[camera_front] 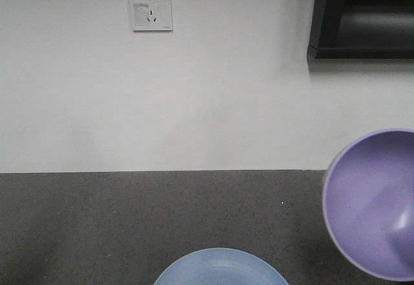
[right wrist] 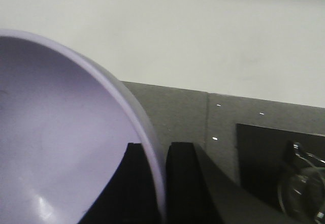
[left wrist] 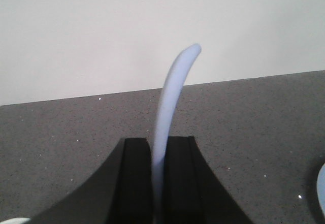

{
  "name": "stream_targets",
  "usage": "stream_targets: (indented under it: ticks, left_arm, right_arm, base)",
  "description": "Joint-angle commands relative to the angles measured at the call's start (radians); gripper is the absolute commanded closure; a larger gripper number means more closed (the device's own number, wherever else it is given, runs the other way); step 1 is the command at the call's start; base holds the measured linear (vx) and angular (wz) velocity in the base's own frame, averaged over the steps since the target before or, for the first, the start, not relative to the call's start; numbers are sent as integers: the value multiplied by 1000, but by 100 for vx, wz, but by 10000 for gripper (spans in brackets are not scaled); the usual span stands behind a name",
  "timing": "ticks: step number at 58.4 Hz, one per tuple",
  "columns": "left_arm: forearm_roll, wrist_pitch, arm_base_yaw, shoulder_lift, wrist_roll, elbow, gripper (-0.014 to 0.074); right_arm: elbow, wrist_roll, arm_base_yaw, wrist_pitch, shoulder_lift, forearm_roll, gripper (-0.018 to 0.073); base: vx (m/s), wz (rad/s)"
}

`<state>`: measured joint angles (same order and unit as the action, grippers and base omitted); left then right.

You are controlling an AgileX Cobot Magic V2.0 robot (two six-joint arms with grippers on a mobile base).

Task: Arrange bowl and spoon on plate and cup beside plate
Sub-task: 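Lower the held bowl with the right gripper onto the blue plate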

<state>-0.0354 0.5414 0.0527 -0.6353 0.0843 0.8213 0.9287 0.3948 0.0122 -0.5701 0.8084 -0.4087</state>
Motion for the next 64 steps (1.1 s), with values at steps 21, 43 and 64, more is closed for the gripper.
stream_targets:
  ticks: [21, 43, 64]
  left_arm:
    - [-5, -98, 7, 2, -3, 29, 602]
    - [-5, -98, 7, 2, -3, 29, 602]
    - [-5, -100, 7, 2, -3, 29, 602]
  right_arm:
    - [208, 281, 312, 64, 529, -268, 568]
    - [248, 61, 334, -19, 806, -218, 566]
    - [248, 28, 334, -67, 817, -162, 482]
  base:
    - [0, 0]
    - [0, 0]
    - [0, 0]
